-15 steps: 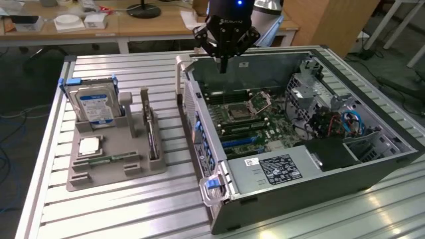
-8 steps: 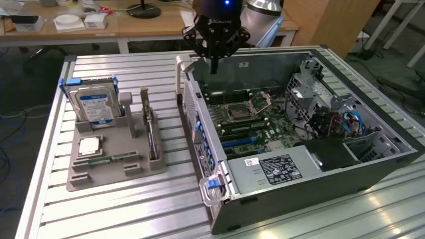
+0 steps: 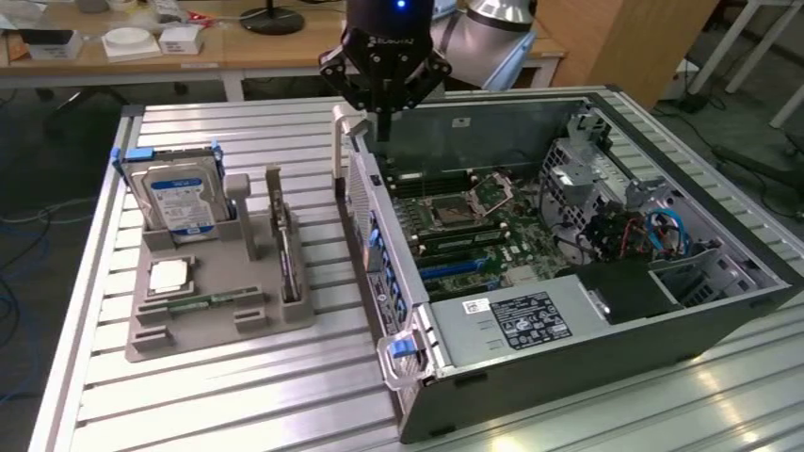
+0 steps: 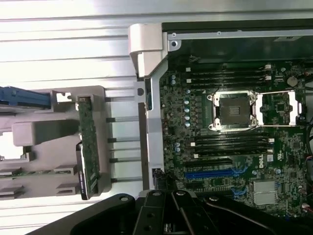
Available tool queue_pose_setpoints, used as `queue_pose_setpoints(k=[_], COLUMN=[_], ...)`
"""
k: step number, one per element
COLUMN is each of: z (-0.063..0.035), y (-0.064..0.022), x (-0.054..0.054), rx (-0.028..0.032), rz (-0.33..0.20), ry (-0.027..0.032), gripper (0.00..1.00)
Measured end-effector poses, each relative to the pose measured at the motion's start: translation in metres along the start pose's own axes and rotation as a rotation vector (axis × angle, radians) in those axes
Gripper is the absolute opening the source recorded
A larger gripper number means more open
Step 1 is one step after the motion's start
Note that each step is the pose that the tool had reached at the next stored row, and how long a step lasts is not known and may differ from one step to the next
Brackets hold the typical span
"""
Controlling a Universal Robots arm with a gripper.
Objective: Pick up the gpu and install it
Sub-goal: 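Reach for the gpu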
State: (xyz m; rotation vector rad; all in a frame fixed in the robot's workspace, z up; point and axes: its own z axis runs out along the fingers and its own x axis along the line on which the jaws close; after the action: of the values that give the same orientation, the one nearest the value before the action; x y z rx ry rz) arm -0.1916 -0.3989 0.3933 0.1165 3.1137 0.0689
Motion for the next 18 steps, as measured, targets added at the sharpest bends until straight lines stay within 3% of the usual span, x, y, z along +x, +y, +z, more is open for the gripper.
queue_pose_setpoints(k=[18], z=[-0.0012], y=[-0.0039], x=[0.053], rx=[0.0000], rz=[0.000], ry=[0.0000], gripper=[0.10])
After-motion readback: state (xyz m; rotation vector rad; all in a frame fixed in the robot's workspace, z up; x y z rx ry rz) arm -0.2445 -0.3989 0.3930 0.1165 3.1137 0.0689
